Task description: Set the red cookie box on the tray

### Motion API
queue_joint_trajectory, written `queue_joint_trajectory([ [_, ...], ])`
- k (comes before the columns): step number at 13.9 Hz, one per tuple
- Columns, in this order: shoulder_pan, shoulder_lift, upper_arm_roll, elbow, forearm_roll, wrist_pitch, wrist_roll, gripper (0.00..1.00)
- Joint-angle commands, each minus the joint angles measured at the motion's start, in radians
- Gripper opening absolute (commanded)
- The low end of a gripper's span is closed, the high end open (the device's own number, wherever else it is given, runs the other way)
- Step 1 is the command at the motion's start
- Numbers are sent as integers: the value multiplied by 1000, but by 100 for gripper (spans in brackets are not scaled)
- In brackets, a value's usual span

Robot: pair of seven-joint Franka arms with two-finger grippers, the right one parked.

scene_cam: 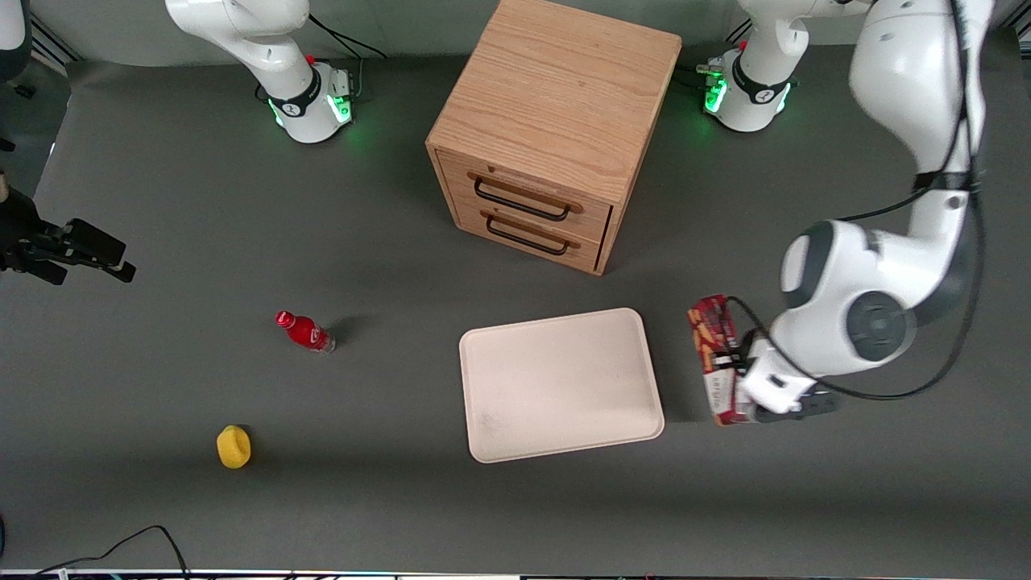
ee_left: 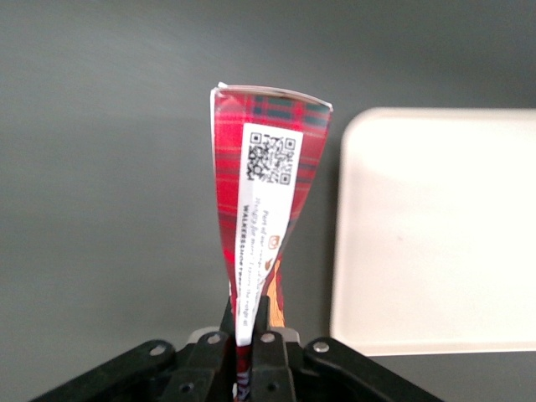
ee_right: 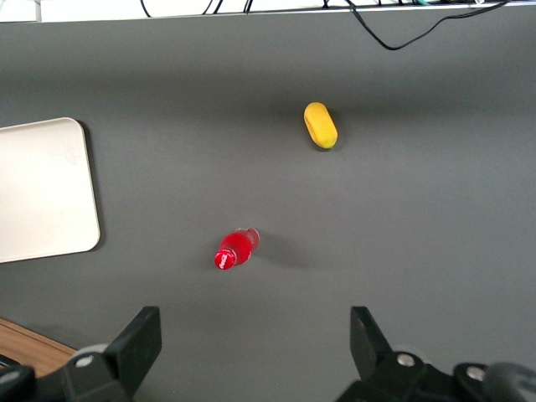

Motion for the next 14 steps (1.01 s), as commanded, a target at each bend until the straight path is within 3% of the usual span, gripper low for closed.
queue_joint_trajectory([
  [1, -92, 100, 20, 119, 55, -29, -57, 0],
  [14, -176, 190, 17, 149, 61, 106, -252, 0],
])
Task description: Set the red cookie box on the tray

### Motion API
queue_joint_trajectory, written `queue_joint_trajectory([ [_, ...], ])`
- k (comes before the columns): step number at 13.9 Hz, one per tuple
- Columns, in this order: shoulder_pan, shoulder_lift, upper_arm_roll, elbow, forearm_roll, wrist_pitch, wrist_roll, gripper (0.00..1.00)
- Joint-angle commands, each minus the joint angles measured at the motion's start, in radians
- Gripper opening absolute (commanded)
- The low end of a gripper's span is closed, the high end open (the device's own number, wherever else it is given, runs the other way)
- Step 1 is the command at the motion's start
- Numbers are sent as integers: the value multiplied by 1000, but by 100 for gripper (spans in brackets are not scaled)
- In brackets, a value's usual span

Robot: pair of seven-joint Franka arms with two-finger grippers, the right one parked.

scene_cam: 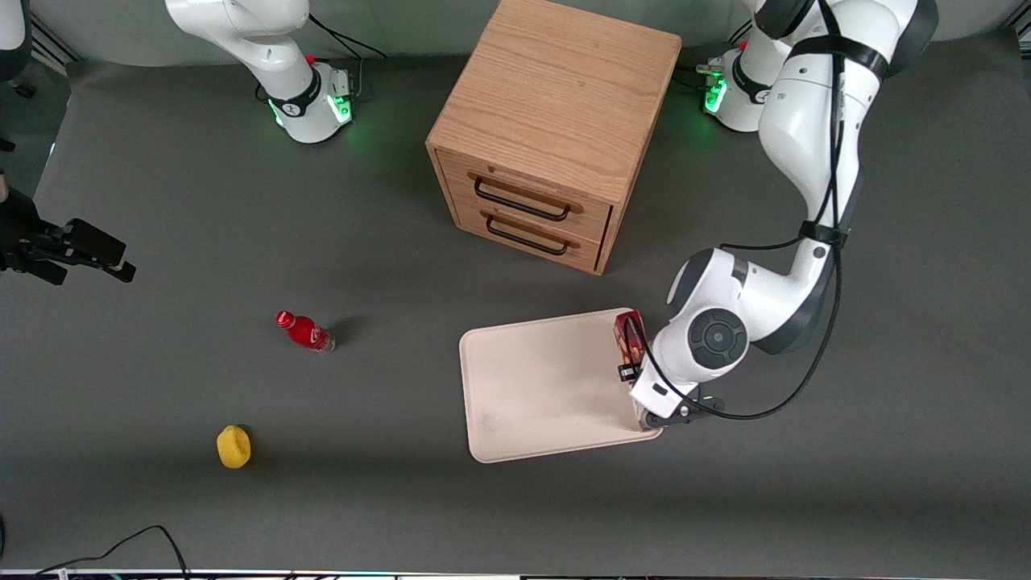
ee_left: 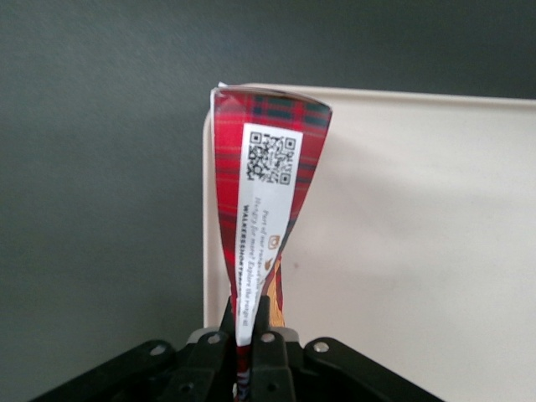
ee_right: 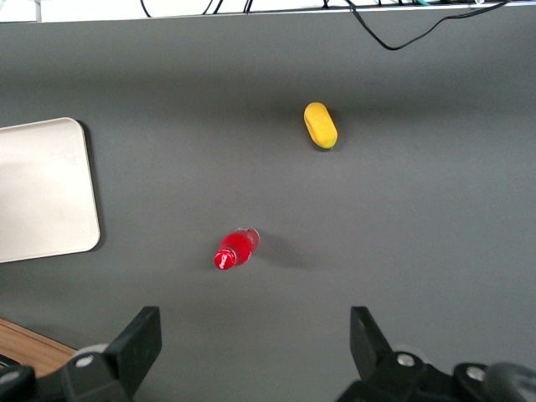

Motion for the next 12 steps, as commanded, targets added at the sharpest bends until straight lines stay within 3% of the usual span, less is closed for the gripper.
queue_joint_trajectory([
  [1, -20, 12, 15, 30, 18, -4, -30, 0],
  [2, -20, 12, 15, 27, 23, -3, -27, 73],
  [3, -26, 12, 15, 25, 37, -3, -27, 100],
  [9, -28, -15, 17, 33, 40, -30, -30, 100],
  [12, -3, -83, 21, 36, 47, -125, -12, 100],
])
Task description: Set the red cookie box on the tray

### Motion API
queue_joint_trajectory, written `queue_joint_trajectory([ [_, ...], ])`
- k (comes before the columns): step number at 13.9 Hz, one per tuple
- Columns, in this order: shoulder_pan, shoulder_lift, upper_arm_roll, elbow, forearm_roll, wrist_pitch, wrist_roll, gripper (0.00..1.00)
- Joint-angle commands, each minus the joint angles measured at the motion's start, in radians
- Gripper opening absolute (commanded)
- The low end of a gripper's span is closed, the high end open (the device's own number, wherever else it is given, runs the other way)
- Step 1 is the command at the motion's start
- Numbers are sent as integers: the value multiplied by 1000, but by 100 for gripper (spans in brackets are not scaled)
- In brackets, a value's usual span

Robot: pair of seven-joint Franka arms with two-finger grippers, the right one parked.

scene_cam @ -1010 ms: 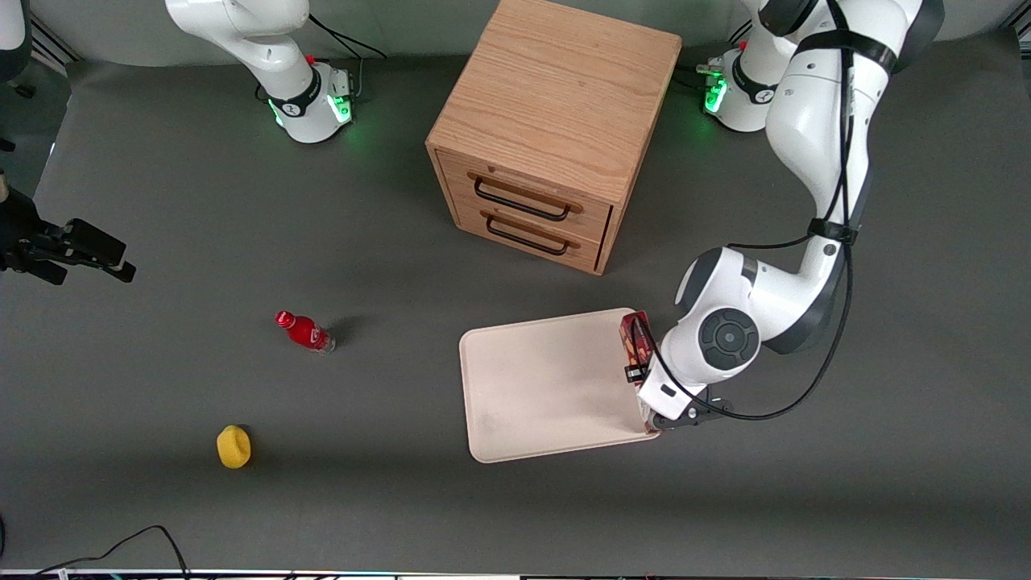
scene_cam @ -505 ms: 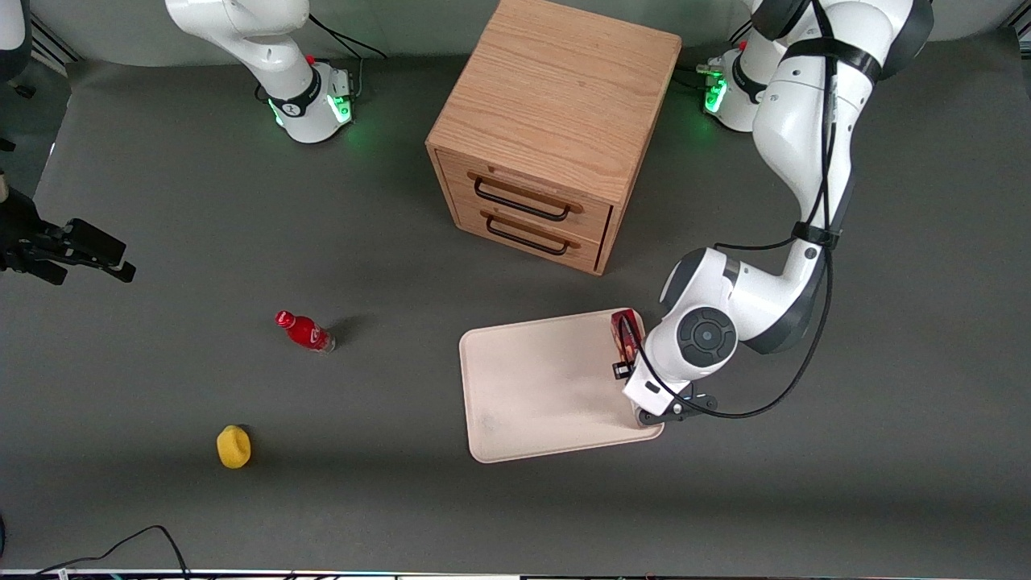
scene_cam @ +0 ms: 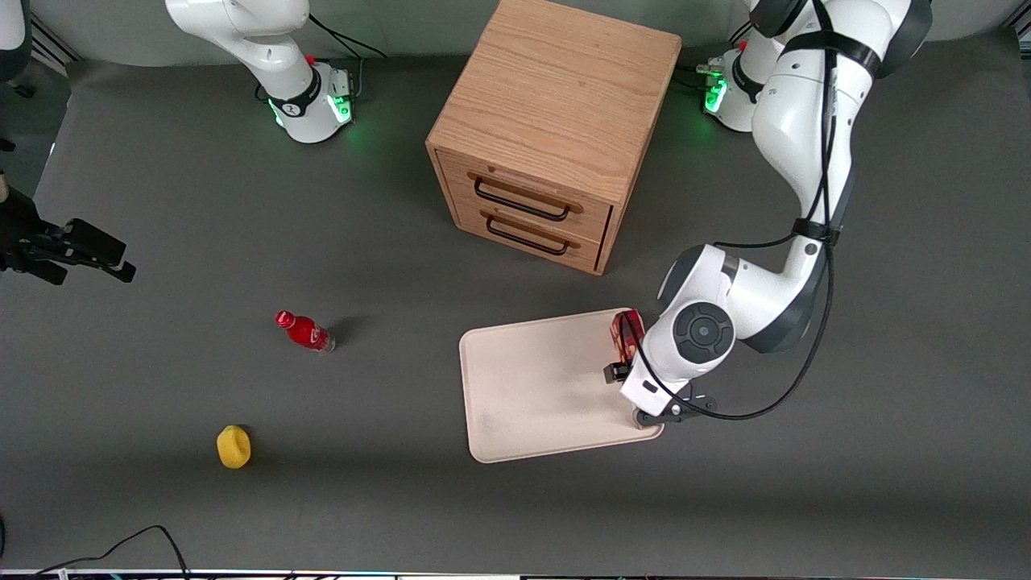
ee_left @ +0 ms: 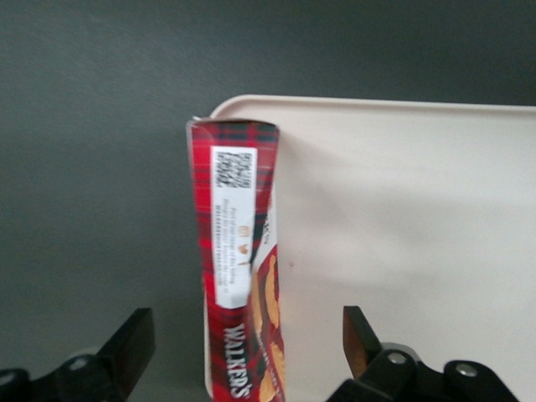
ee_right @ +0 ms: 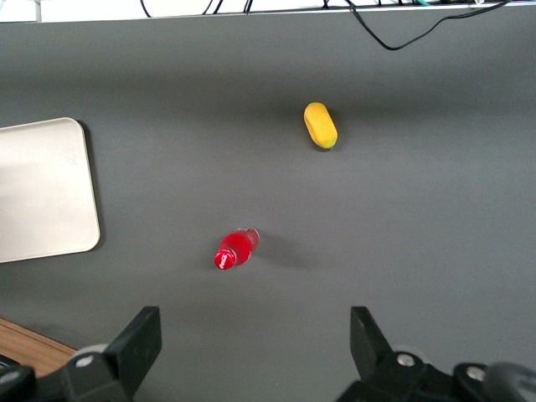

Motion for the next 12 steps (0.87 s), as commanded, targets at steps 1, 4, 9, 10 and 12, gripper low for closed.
queue_joint_trajectory([
  [1, 22, -93, 11, -5, 16, -100, -2, 100],
  [4, 88, -175, 9, -20, 14, -194, 79, 100],
  [9, 258, -322, 6, -36, 1, -394, 378, 100],
  [10, 285, -348, 6, -43, 1, -425, 412, 100],
  [12, 336, -438, 11, -115, 2, -423, 480, 100],
])
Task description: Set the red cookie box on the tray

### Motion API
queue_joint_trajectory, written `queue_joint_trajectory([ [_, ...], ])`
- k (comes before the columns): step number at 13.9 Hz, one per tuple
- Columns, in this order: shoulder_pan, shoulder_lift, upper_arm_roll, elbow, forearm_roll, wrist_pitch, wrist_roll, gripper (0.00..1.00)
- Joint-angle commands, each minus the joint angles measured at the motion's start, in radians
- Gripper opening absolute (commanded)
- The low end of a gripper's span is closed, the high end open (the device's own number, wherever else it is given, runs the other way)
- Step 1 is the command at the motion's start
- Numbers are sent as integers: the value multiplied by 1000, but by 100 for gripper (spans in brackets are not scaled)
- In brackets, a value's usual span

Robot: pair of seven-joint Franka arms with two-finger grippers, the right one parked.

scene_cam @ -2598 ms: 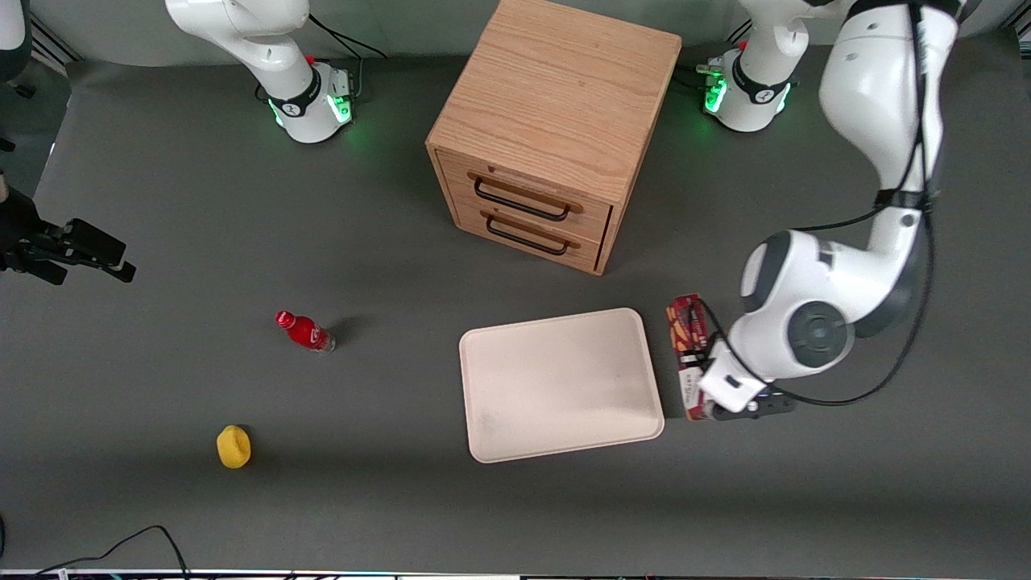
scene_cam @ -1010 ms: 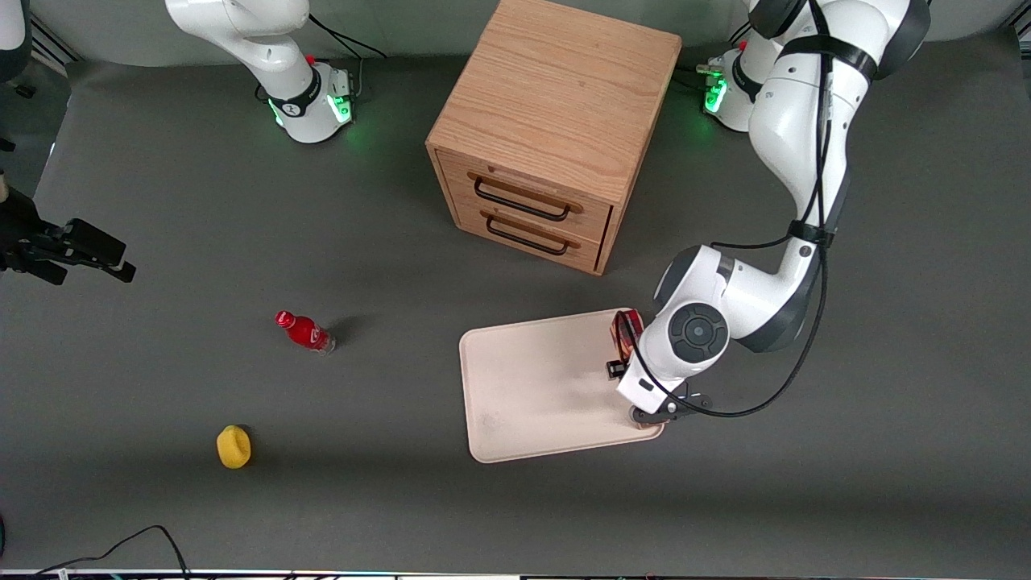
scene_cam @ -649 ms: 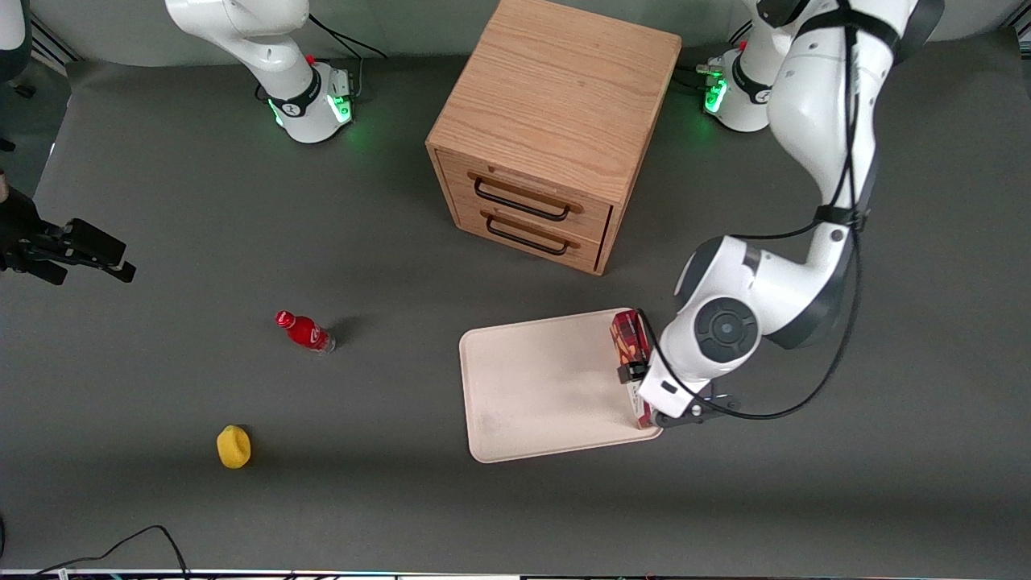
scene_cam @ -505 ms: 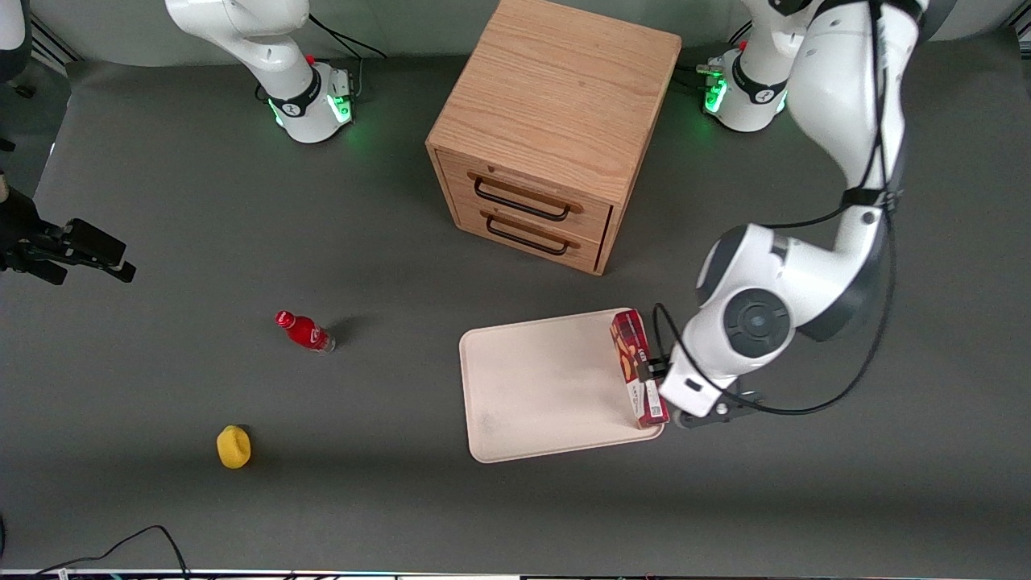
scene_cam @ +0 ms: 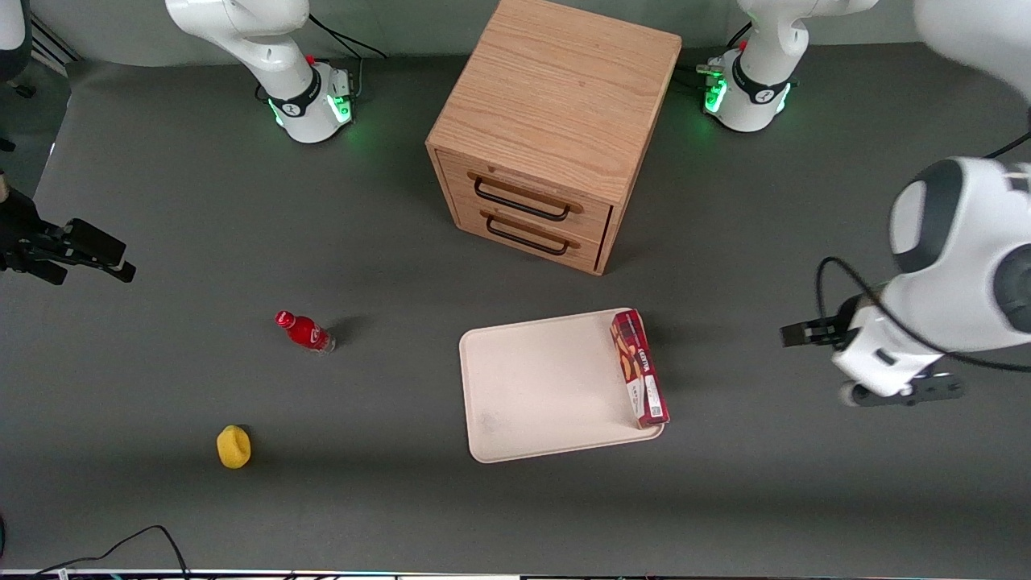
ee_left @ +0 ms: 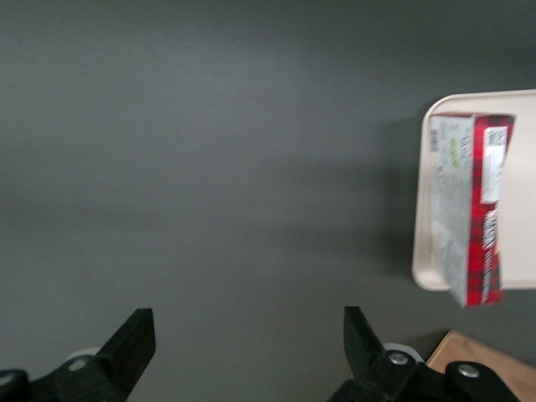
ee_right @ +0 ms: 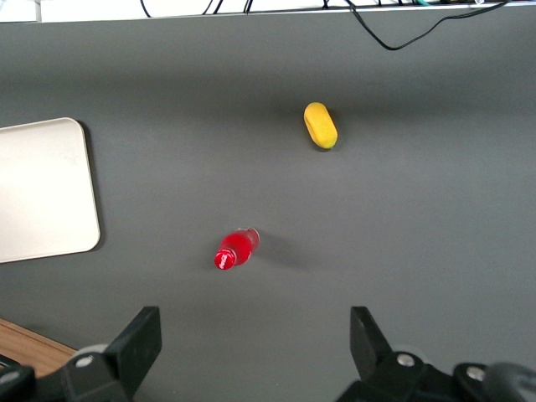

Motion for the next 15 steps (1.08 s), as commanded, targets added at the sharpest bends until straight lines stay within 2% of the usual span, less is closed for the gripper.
queue_joint_trajectory([
  [1, 85, -163, -5, -176, -2, 37, 97, 100],
  [3, 115, -259, -4, -278, -4, 102, 117, 100],
  [5, 136, -299, -2, -301, -1, 101, 118, 100],
  [11, 126, -236, -13, -168, -16, 95, 120, 100],
  [13, 130, -234, -11, -168, -84, 95, 123, 100],
  [15, 127, -236, -11, -168, -84, 88, 123, 100],
])
